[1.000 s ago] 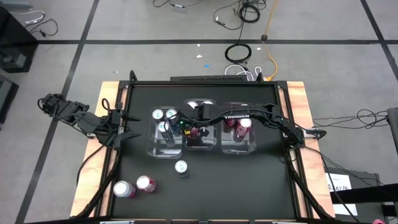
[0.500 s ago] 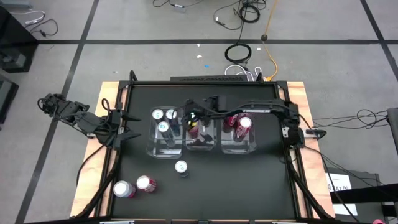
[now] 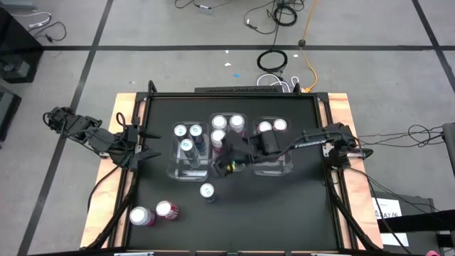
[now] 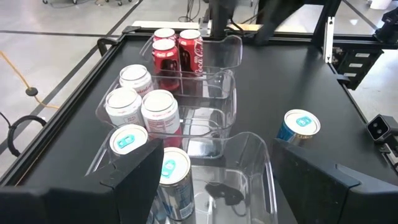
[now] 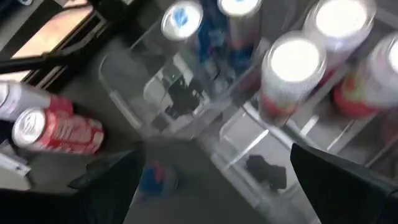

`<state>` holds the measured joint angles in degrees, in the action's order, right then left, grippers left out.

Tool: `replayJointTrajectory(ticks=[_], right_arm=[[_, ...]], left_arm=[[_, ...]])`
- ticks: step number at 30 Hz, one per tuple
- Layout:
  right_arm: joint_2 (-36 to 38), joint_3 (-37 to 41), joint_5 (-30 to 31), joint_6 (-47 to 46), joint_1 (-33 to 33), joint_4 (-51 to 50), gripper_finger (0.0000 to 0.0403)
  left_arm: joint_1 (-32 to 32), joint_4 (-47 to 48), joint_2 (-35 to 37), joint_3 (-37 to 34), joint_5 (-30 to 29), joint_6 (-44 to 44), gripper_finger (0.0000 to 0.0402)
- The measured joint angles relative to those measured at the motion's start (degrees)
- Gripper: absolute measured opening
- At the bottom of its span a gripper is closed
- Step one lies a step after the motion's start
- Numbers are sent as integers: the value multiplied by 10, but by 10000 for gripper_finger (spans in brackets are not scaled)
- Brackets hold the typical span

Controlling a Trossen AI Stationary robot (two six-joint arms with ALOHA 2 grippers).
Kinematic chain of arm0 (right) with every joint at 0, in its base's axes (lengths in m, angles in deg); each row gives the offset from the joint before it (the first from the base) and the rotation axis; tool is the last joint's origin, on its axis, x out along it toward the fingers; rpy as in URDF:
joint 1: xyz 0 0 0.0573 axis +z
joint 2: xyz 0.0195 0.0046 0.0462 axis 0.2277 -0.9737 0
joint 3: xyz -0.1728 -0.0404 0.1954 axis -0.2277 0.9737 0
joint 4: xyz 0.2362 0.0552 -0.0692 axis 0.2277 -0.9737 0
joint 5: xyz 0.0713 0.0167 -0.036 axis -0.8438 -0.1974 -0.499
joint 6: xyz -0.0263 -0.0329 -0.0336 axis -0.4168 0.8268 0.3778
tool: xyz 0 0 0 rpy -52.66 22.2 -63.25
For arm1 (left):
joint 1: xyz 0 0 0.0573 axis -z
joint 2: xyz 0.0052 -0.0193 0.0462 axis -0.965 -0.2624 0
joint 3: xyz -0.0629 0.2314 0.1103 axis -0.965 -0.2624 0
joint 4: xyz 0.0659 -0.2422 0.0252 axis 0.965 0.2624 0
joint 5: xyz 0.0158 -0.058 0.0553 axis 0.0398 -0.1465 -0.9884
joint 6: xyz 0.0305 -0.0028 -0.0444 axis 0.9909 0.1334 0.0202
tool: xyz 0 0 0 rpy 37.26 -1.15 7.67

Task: Sort soda cans
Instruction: Put the bottom center blue soda can into the left transparent bin

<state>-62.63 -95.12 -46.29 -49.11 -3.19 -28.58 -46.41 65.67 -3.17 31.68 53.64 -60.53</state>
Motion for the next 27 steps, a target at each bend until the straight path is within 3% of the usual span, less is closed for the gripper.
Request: replayJointTrajectory(ticks=[8, 18, 27], right_arm=[[-29, 0, 0, -87, 70, -23, 393], [-100, 0, -34, -28, 123, 11, 393], [-133, 0, -41, 43, 122, 136, 387]], left_arm=[[0, 0, 0, 0, 0, 0, 304], [0, 0, 0, 0, 0, 0, 304], [0, 0, 0, 0, -1, 0, 304]])
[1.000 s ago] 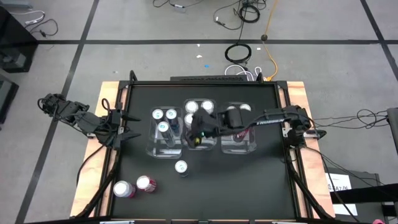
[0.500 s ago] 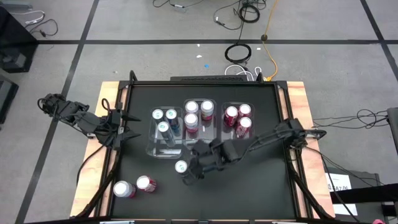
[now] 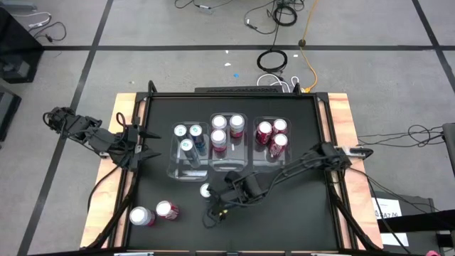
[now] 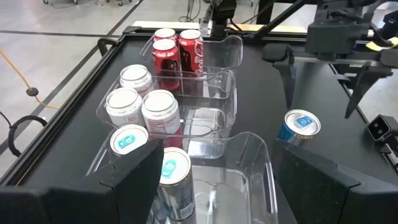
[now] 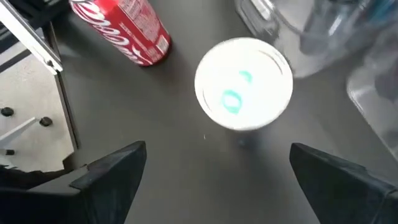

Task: Sort soda cans
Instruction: Put the bottom center blue soda can into the left transparent bin

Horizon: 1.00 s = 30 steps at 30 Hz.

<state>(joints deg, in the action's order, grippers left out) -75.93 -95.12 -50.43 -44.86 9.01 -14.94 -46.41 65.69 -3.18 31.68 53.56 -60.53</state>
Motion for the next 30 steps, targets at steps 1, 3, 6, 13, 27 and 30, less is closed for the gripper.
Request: replayJointTrajectory(ticks=[1, 3, 6, 13, 27, 30], right_arm=[[-1, 0, 0, 9, -2, 5, 387], [-1, 0, 1, 17, -6, 7, 386], [-2, 0, 12, 35, -13, 8, 386], [-21, 0, 12, 84, -28, 32, 386], [-32, 1, 12, 118, -49, 47, 358], [-32, 1, 12, 124, -49, 45, 335]], left_arm=[[0, 0, 0, 0, 0, 0, 304], [0, 0, 0, 0, 0, 0, 304], [0, 0, 0, 0, -1, 0, 304], [0, 0, -1, 0, -4, 0, 304], [0, 0, -2, 1, -4, 0, 304], [0, 0, -2, 1, -4, 0, 304]])
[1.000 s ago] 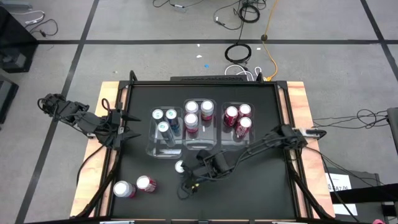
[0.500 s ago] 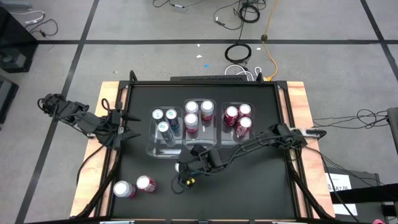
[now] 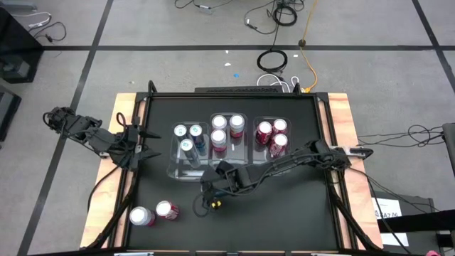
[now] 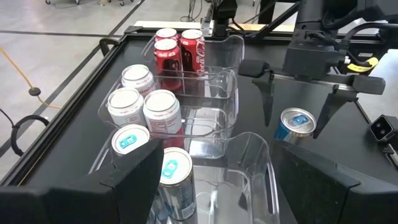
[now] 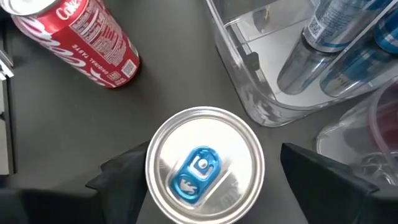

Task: Sort soda cans
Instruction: Put the bottom center blue soda can into the left transparent bin

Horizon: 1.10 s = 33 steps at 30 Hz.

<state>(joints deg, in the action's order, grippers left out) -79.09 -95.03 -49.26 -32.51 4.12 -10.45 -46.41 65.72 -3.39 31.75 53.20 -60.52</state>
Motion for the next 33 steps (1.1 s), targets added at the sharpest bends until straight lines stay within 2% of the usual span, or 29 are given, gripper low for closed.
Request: replayJointTrajectory(ticks=[9, 12, 21, 33], right_arm=[[0, 0, -3, -7, 0, 12, 255], [0, 0, -24, -8, -1, 17, 236], [0, -29, -34, -2, -1, 1, 239], [1, -188, -10, 98, -26, -38, 238]], left_arm=[[0, 0, 0, 0, 0, 0, 304], [0, 0, 0, 0, 0, 0, 304], [0, 0, 0, 0, 0, 0, 304], [0, 0, 0, 0, 0, 0, 304]])
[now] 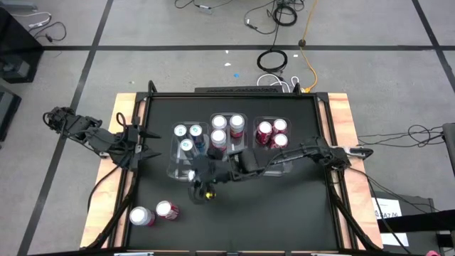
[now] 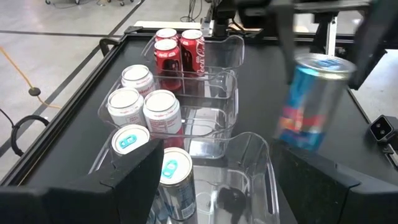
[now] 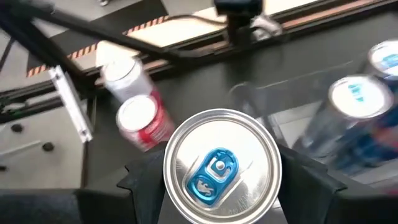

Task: Sort soda cans
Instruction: Put the bottom center blue soda can into the left transparent bin

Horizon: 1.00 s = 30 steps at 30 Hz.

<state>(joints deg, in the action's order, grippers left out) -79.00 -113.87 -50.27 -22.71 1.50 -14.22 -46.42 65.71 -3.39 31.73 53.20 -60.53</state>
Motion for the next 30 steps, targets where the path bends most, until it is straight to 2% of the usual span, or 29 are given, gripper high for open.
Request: replayJointTrajectory(ticks=[11, 14, 20, 27, 30], right_arm=[[0, 26, -8, -47, -90, -20, 237], [0, 59, -35, -49, -101, 24, 237], [-1, 130, -38, -55, -105, 59, 237], [0, 178, 21, -48, -120, 98, 237], [0, 183, 27, -44, -128, 106, 237]], left_arm=[[0, 0, 0, 0, 0, 0, 304], [0, 0, 0, 0, 0, 0, 304], [0, 0, 0, 0, 0, 0, 304], [0, 0, 0, 0, 0, 0, 304], [0, 0, 0, 0, 0, 0, 304]])
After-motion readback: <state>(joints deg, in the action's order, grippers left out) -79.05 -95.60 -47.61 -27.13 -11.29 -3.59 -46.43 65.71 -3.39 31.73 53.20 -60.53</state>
